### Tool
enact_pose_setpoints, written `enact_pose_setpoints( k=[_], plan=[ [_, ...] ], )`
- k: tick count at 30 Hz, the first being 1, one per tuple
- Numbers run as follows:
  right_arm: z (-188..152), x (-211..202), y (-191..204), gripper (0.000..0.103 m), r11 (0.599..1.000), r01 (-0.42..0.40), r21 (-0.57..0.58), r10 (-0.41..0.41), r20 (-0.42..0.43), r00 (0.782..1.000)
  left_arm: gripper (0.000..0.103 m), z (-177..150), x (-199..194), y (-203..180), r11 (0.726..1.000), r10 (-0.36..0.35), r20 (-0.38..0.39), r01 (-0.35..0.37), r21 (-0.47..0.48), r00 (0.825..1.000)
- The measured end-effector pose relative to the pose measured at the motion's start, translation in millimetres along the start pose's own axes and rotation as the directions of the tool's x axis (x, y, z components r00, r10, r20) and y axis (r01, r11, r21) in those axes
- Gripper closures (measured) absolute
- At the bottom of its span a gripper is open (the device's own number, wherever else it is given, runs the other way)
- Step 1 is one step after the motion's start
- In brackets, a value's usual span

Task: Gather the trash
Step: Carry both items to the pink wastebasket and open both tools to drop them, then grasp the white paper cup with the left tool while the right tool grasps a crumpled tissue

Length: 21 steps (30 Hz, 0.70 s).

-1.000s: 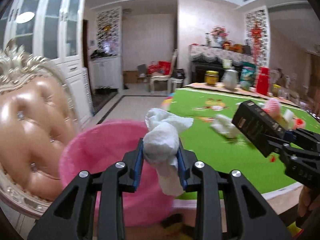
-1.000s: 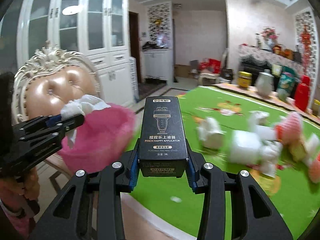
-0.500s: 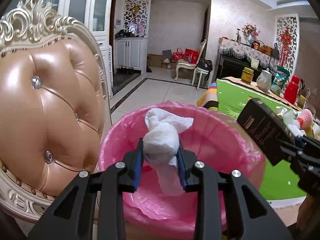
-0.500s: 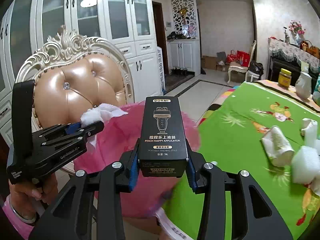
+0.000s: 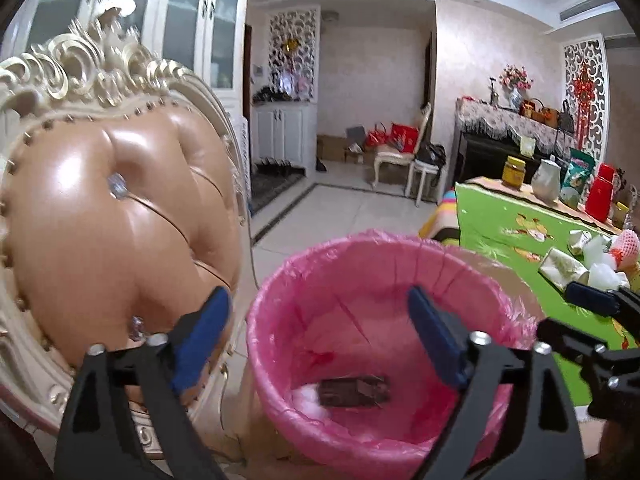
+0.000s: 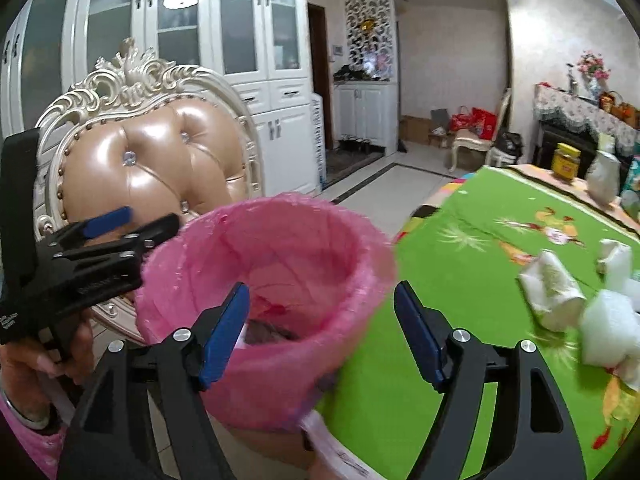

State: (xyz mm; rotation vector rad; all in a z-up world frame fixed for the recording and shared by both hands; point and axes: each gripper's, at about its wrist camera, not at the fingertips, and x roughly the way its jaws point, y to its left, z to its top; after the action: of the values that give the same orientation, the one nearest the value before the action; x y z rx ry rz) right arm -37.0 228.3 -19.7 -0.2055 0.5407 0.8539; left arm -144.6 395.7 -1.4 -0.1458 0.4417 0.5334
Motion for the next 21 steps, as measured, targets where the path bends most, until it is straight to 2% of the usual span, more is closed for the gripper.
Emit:
enact_pose_setpoints(
  k=[3,7,12,17,21],
  plan=[
    [-6.1,-14.6,-17.7,0.025,0.999,0.05,0.019,-0.05,0.008,0.999,0.005,0.3,-17.0,-15.9,1.0,-0.005,0.041,0.005,0.011,0.999],
    [-14.9,-35.4,-55.1,0.019,0.988,0.145,0.058,-0.145,-0.008,0.989,0.005,1.7,-29.6,-46.6,0.995,-0.079,0.032,0.077,0.058,0.996],
    [-33.8,-64.5,-112.2,0.018,0.962,0.24,0.132,-0.239,-0.024,0.971,0.004,-3.6,-36.9,-96.5,0.978,-0.169,0.03,0.164,0.13,0.985],
    [-57.1,-90.2,-172.1,0.018,0.913,0.356,0.201,-0.348,-0.076,0.934,0.005,-11.2,-33.5,-156.0,0.94,-0.282,-0.03,0.283,0.19,0.959],
    [-73.3,-109.1,-211.3,0.018,0.872,0.407,0.272,-0.393,-0.106,0.913,0.005,-16.2,-29.4,-192.7,0.913,-0.345,-0.088,0.356,0.198,0.934]
  ],
)
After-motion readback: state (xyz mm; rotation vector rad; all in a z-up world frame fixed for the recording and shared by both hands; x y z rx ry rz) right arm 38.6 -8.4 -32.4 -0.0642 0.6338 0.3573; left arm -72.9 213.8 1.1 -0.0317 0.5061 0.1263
